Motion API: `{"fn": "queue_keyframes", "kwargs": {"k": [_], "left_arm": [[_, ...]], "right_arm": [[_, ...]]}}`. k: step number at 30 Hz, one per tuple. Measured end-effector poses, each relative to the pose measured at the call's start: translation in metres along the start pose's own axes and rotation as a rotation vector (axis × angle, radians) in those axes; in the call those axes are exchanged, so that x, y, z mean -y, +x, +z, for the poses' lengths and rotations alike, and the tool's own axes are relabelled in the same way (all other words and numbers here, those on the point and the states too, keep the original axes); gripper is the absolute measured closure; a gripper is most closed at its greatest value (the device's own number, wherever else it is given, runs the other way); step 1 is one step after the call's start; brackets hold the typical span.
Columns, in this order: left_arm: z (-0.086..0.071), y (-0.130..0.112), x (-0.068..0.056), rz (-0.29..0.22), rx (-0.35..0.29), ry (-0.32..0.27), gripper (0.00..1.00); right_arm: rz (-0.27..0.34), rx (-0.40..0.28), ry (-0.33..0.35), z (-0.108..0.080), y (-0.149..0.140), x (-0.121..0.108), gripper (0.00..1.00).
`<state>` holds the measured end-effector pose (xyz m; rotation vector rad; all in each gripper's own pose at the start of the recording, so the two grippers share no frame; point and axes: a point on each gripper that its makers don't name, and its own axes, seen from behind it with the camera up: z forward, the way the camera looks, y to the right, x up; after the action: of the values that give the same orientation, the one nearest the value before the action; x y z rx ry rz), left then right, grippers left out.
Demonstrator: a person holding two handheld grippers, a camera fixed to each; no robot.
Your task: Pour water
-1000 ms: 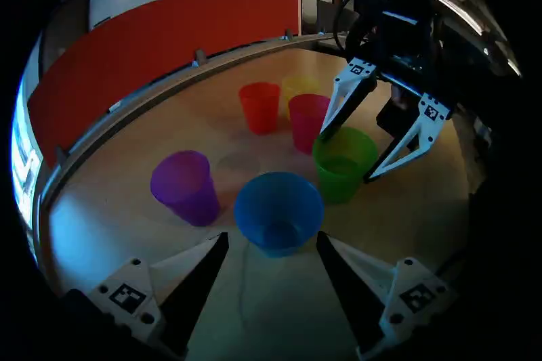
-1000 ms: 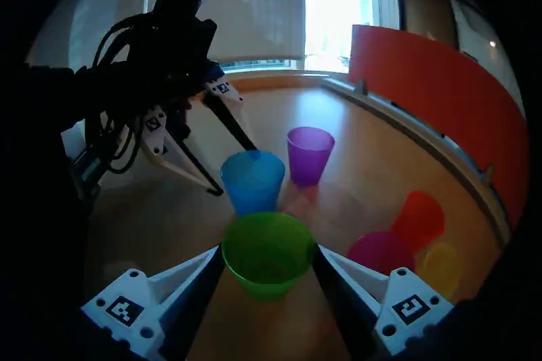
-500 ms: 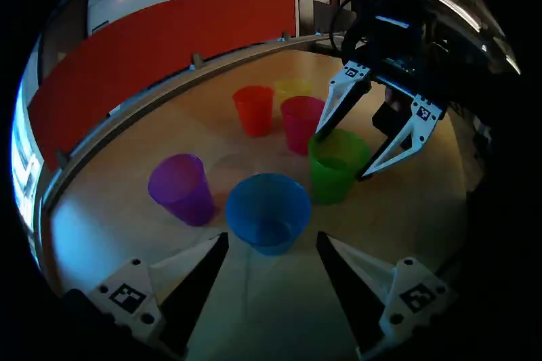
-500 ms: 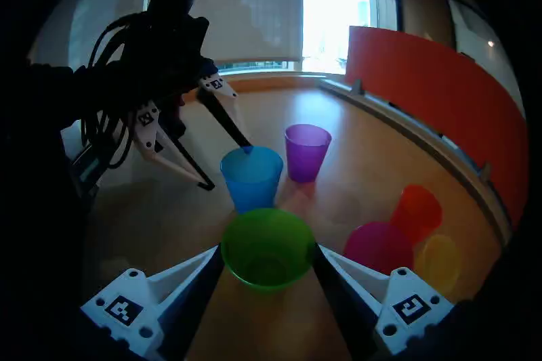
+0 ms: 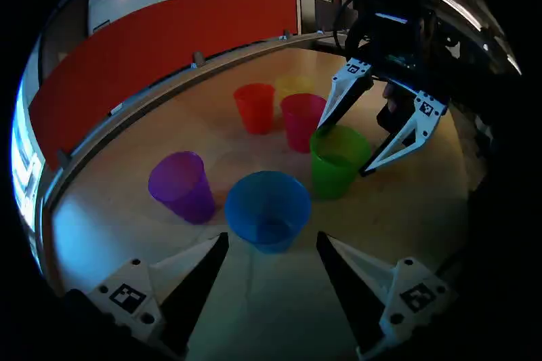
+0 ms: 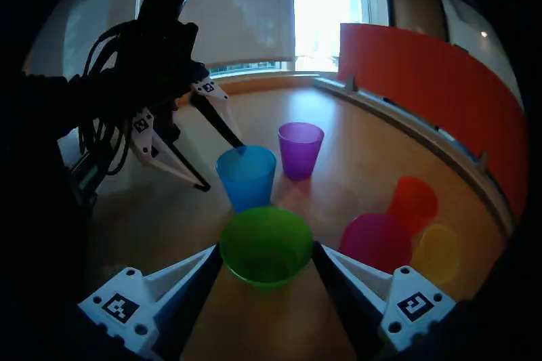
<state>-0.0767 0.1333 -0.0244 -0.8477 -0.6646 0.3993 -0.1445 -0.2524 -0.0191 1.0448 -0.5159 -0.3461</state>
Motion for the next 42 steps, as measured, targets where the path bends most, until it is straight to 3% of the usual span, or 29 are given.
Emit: {"fn": "queue_keyframes", "kwargs": {"k": [18,24,42], "left_arm": [[-0.013,-0.001,0.001,-0.018,-0.024,0.036,0.03],[-0.02,-0.001,-0.002,-0.035,-0.042,0.047,0.03],[-0.044,0.0,0.007,-0.068,-0.1,0.137,0.03]], "right_arm": [[0.012,0.007,-0.044,-0.023,-0.017,0.003,0.01],[0.032,-0.014,-0.075,-0.036,-0.02,0.003,0.01],[0.098,-0.101,-0.184,-0.081,-0.017,0.002,0.01]]}}
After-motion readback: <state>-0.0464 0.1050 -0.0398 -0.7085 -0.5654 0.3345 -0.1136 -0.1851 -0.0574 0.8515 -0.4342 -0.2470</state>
